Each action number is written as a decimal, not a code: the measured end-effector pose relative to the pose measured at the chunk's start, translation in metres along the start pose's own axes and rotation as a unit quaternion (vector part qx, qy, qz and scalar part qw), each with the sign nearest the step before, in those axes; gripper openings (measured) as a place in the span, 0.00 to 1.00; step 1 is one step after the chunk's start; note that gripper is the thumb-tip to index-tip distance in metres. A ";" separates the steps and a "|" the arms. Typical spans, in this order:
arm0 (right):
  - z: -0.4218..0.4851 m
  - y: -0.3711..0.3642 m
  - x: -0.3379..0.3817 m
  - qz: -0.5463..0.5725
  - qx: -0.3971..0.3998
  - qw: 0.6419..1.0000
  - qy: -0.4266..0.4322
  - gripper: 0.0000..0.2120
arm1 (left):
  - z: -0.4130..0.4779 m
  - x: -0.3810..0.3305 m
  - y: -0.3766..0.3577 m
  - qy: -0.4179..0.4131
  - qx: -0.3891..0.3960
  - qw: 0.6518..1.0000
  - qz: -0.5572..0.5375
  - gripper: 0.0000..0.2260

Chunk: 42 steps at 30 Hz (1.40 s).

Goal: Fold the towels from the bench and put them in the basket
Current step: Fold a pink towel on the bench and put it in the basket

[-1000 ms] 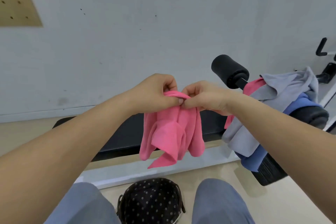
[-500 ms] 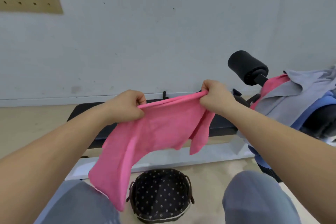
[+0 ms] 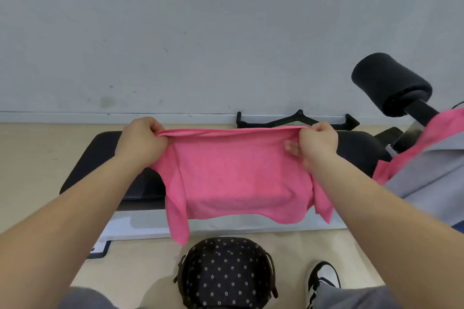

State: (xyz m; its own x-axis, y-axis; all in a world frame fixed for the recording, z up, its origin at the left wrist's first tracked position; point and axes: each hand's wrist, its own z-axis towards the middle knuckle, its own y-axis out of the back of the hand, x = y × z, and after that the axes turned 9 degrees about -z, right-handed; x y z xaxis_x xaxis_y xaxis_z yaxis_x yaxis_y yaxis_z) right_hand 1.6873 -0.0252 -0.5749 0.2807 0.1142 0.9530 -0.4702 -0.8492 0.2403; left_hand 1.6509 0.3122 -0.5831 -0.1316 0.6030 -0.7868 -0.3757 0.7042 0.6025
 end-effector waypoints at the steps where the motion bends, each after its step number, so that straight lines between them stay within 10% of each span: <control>1: 0.004 -0.014 -0.005 0.050 0.010 0.998 -0.027 0.14 | 0.006 0.007 -0.003 0.014 -0.022 1.000 -0.012 0.02; 16: 0.080 -0.094 -0.056 -0.180 0.024 0.967 0.181 0.08 | 0.088 0.043 -0.042 0.043 -0.015 0.999 -0.001 0.05; 22: 0.053 -0.103 -0.050 -0.343 0.124 0.857 0.365 0.11 | 0.076 0.042 -0.035 -0.011 -0.047 0.999 -0.001 0.25; 33: -0.046 -0.138 -0.070 -0.561 0.348 0.642 0.390 0.32 | 0.004 0.042 -0.047 0.027 0.102 0.972 0.211 0.19; 38: -0.048 -0.139 -0.077 -0.593 0.335 0.614 0.399 0.30 | 0.008 0.046 -0.022 0.061 0.095 0.973 0.202 0.05; 42: -0.048 -0.140 -0.078 -0.602 0.327 0.605 0.405 0.31 | 0.016 0.066 0.028 0.098 0.028 0.950 0.295 0.16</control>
State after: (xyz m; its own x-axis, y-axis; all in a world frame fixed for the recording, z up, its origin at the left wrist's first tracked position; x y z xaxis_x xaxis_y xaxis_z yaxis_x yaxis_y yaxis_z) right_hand 1.6907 0.1094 -0.6736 -0.5367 0.8438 0.0011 0.1731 0.1088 0.9789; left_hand 1.6465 0.3773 -0.6161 -0.4751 0.8211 -0.3164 -0.1354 0.2871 0.9483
